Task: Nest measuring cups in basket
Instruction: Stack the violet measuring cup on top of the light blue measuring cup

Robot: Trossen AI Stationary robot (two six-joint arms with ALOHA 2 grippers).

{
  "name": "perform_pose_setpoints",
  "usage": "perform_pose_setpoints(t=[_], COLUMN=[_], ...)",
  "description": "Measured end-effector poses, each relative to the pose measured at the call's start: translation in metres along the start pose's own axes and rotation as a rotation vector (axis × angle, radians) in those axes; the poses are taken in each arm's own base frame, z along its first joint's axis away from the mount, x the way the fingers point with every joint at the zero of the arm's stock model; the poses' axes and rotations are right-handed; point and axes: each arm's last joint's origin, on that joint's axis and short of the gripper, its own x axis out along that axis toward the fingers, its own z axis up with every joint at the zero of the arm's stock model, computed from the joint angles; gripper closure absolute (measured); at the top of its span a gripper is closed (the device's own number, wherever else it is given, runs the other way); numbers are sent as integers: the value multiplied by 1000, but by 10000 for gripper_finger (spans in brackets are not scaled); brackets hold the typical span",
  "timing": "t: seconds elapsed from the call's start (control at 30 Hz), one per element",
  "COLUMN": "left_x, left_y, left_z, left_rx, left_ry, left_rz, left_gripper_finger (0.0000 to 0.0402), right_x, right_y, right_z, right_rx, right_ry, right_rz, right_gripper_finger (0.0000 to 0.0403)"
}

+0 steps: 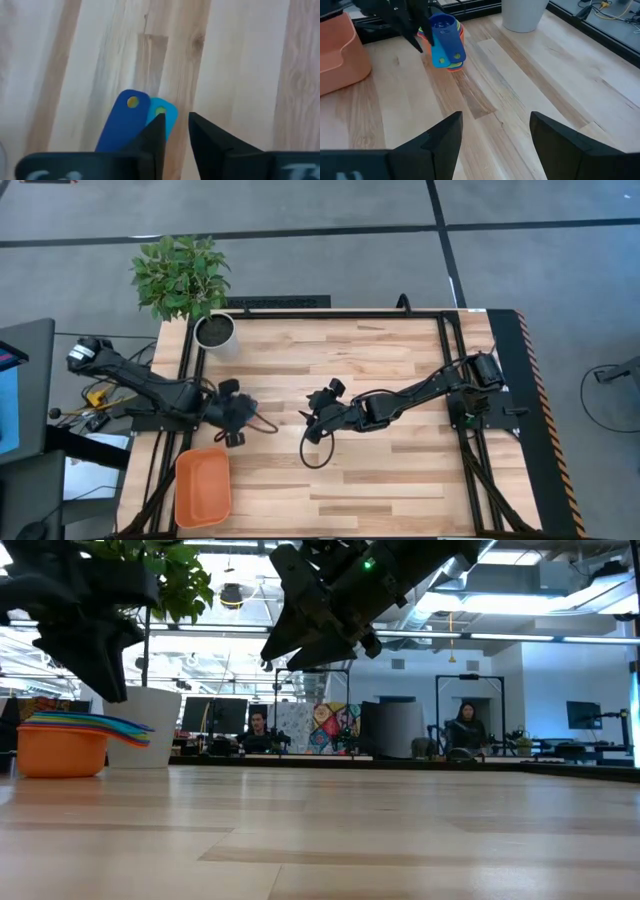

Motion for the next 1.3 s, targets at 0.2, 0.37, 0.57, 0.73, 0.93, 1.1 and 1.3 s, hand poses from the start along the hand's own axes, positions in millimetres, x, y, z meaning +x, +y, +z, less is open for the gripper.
perform_pose_setpoints(t=[0.2,0.37,0.57,0.73,0.93,1.1,1.3], left_x=[-5,8,24,27,27,27,11], left_y=[-14,-20,-25,-24,-20,-18,-16], left_z=[-6,-12,-16,-16,-14,-12,12], left_rx=[131,225,254,258,243,234,261], left_ry=[-5,49,87,68,18,17,-51], left_rz=[-50,-74,-19,59,176,188,303], left_gripper_finger=[362,397,400,400,401,401,401], right_x=[0,0,0,0,0,0,1], right_y=[0,0,0,0,0,0,-2], right_z=[0,0,0,0,0,0,1], right_rx=[1,1,1,1,1,1,4], right_ry=[0,0,0,0,0,0,0], right_rz=[0,0,1,1,1,0,-5], right_gripper_finger=[148,148,148,148,148,148,148])
